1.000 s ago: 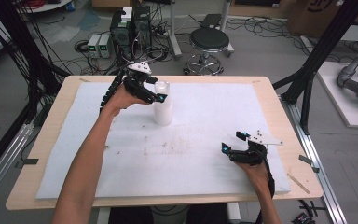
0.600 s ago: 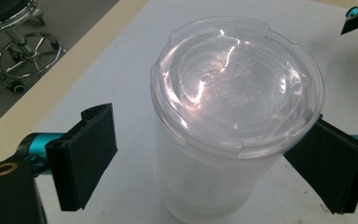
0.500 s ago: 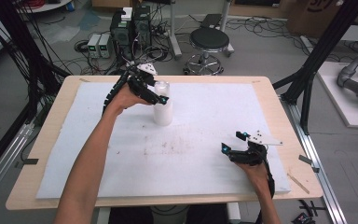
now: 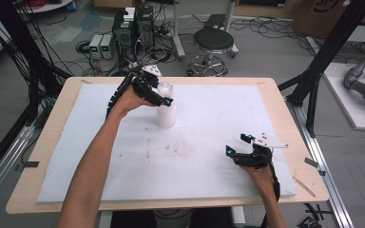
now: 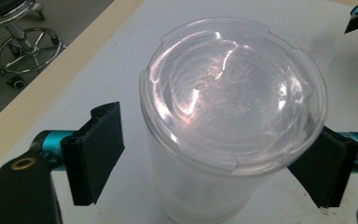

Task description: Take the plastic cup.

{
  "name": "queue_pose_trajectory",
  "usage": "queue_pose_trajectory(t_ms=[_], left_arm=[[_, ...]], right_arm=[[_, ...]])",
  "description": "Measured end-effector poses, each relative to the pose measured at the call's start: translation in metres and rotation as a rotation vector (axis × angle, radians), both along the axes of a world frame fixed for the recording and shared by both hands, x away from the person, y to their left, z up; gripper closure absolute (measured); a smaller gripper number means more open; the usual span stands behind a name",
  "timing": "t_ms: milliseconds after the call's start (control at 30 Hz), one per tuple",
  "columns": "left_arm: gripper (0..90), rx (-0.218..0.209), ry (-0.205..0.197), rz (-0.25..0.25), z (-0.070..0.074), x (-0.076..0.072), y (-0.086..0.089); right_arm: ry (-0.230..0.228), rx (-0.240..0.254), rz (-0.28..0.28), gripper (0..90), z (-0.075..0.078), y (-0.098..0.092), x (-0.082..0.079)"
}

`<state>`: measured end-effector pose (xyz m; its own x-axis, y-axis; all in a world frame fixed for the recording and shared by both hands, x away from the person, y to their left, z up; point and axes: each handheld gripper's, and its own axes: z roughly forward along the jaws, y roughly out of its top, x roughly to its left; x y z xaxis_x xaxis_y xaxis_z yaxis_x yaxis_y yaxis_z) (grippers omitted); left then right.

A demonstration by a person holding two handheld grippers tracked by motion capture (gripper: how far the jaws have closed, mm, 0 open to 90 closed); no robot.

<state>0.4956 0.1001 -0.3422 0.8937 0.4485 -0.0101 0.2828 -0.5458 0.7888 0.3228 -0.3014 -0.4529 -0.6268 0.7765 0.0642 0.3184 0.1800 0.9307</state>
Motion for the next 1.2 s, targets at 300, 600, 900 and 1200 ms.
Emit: queue_pose_trajectory(t_ms=[300,600,900,1200], left_arm=[[29.7,-0.016,-0.002,-0.021,0.002,-0.001,0.001],[33.9,-0.023,-0.001,-0.028,0.002,-0.001,0.002],[35.4,-0.020,-0.012,-0.023,0.007,-0.004,0.002],[36.6,-0.042,-0.035,-0.013,0.021,-0.008,0.007]], right_arm=[[-0.004,-0.001,0.000,15.4,0.000,0.000,-0.001],[-0.001,0.000,-0.001,15.4,0.000,0.000,0.000],[-0.004,-0.004,0.000,15.4,0.000,0.000,0.000],[-0.001,-0.008,0.001,15.4,0.000,0.001,-0.001]])
